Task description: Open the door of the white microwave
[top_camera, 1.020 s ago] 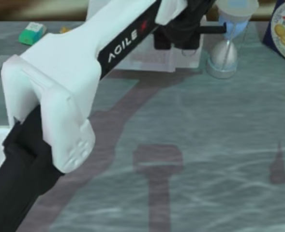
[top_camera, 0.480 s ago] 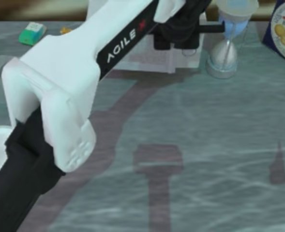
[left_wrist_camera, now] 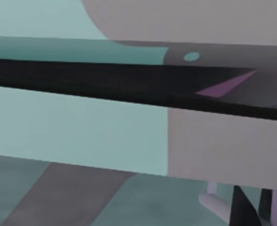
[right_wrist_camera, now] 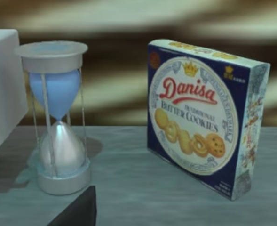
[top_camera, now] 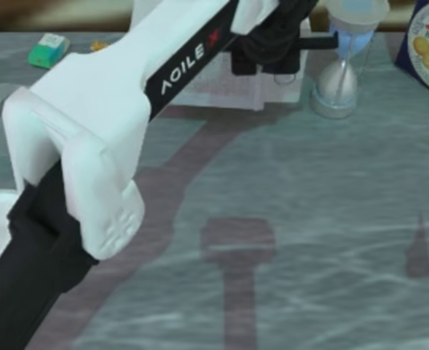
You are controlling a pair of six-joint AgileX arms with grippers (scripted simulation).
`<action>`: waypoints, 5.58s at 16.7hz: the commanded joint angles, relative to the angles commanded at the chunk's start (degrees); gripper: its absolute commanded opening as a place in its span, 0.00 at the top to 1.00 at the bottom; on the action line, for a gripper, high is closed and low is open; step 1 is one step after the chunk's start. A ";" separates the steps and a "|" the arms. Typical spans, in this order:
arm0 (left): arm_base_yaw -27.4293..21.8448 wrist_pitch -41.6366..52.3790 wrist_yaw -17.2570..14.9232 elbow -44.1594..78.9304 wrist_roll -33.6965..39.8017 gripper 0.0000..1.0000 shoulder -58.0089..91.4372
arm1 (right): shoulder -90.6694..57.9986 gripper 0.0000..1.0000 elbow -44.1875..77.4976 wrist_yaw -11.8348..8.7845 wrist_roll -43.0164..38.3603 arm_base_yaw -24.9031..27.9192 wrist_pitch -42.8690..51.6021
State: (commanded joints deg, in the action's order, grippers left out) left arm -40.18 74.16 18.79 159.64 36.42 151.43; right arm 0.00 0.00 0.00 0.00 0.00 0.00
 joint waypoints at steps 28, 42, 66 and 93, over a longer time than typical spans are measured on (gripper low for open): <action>0.11 -13.22 -1.93 -24.71 -4.82 1.00 -13.00 | 0.00 0.00 0.00 0.00 0.00 0.00 0.00; 0.11 -13.22 -1.93 -24.71 -4.82 1.00 -13.00 | 0.00 0.00 0.00 0.00 0.00 0.00 0.00; 0.44 -20.39 -4.34 -37.94 -10.11 1.00 -20.51 | 0.00 0.00 0.00 0.00 0.00 0.00 0.00; 1.03 -25.61 -7.01 -47.91 -15.53 1.00 -26.47 | 0.00 0.00 0.00 0.00 0.00 0.00 0.00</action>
State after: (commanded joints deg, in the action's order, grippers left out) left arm -39.15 48.55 11.78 111.73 20.90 124.96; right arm 0.00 0.00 0.00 0.00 0.00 0.00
